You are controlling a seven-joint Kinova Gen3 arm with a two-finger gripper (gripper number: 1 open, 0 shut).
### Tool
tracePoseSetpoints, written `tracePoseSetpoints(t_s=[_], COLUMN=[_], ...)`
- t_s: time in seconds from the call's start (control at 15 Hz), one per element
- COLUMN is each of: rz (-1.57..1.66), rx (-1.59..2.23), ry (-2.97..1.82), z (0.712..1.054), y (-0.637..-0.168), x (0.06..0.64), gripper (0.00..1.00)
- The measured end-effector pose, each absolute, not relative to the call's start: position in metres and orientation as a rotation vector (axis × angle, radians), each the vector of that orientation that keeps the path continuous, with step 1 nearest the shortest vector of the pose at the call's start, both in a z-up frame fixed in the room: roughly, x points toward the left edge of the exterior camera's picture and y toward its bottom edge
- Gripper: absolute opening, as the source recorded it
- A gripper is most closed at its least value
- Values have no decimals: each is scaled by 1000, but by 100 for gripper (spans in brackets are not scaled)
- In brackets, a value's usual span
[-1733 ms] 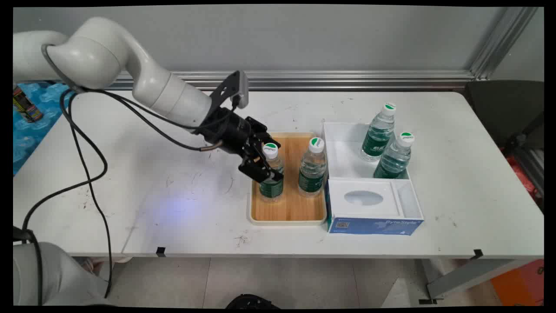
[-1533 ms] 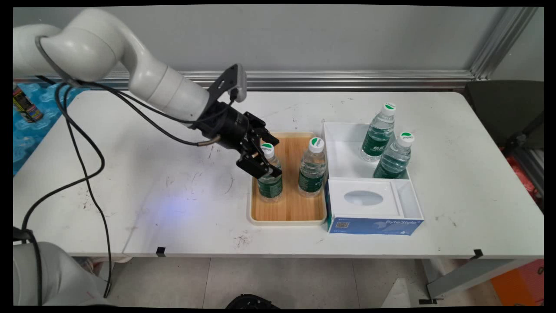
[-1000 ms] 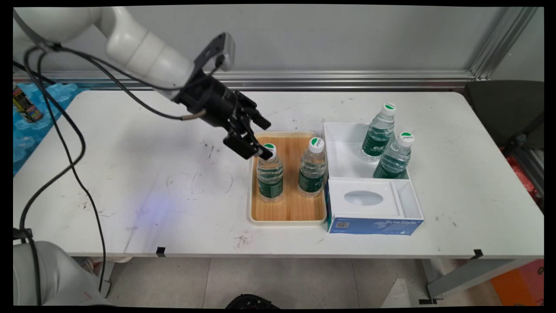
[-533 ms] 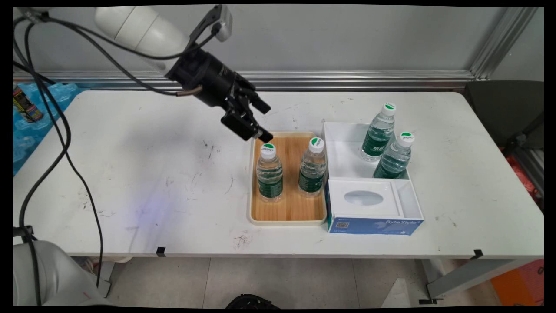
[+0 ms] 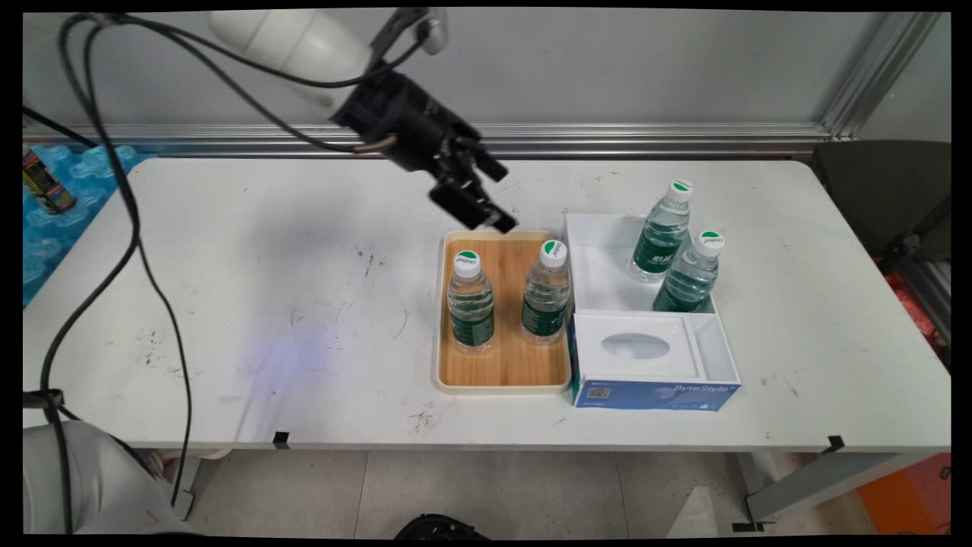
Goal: Pick up the green bottle from the white box
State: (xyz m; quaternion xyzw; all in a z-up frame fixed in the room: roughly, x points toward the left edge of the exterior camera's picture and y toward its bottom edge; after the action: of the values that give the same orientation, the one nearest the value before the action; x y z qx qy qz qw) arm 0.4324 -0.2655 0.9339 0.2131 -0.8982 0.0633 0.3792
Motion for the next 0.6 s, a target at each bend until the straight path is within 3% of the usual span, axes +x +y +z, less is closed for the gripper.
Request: tracePoseSetpoints(t_s=[0.6], rz=[193], rx=[536], ry=[-2185], z=[912], y=[-301], x=[355], gripper=[100])
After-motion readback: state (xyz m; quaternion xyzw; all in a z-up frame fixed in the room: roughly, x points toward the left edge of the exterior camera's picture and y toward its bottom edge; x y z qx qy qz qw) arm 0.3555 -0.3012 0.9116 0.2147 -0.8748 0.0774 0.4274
